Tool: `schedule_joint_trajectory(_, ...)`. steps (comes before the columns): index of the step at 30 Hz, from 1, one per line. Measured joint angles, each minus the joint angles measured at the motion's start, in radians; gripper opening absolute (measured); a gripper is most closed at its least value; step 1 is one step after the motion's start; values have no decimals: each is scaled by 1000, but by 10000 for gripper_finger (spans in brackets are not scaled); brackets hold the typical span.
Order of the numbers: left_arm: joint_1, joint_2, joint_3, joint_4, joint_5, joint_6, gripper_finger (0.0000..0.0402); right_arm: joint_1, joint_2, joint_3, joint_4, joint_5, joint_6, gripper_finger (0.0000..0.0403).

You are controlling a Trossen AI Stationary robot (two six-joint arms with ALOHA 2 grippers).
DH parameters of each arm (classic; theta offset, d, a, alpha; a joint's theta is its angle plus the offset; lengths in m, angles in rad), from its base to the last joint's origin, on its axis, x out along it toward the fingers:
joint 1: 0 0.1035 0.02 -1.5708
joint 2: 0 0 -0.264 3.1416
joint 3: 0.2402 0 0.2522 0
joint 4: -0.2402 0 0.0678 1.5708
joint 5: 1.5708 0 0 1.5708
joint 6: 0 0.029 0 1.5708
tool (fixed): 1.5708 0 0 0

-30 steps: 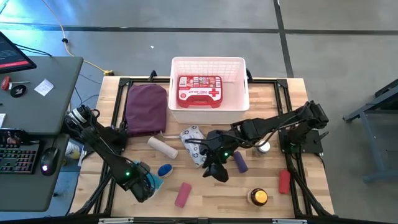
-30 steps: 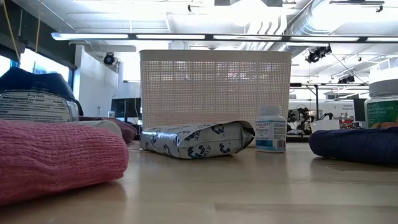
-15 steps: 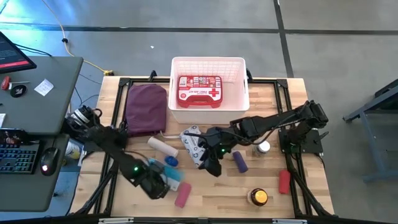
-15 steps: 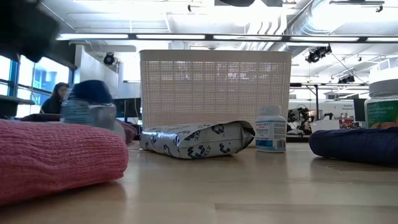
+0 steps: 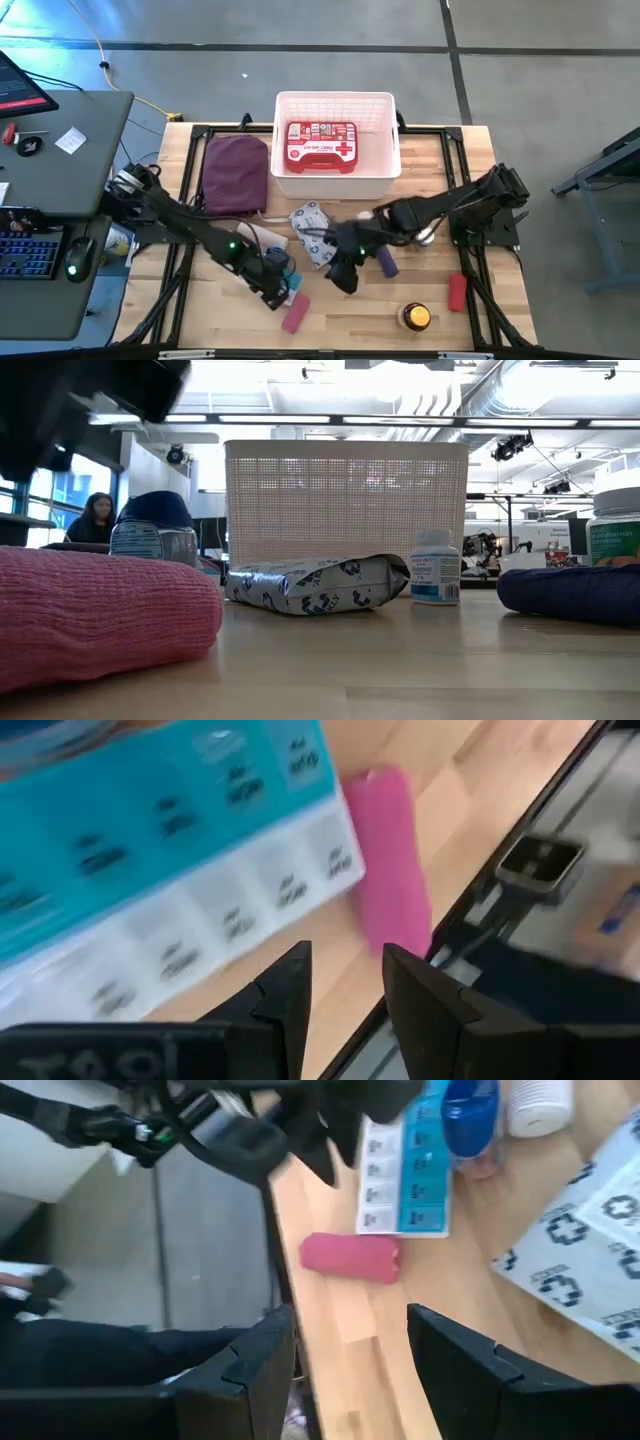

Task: Pick & place medical supplies in basket/bin
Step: Put the white and blue pill organizer into the white bin

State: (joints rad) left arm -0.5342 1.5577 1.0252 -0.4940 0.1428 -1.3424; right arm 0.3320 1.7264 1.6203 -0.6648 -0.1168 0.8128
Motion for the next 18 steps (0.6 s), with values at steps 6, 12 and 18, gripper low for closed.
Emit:
schedule_joint_trajectory(6, -39, -65, 55, -414, -44, 26, 161, 40, 26, 0, -1, 94, 21, 186)
schedule_joint_trajectory(12, -114, -75, 33, -598, -73, -84, 161, -19, 76, 2, 58, 76, 3, 186)
schedule_joint_trajectory(18, -144, -74, -52, -486, -101, -179, 161, -105, 191, 2, 206, -99, -8, 186)
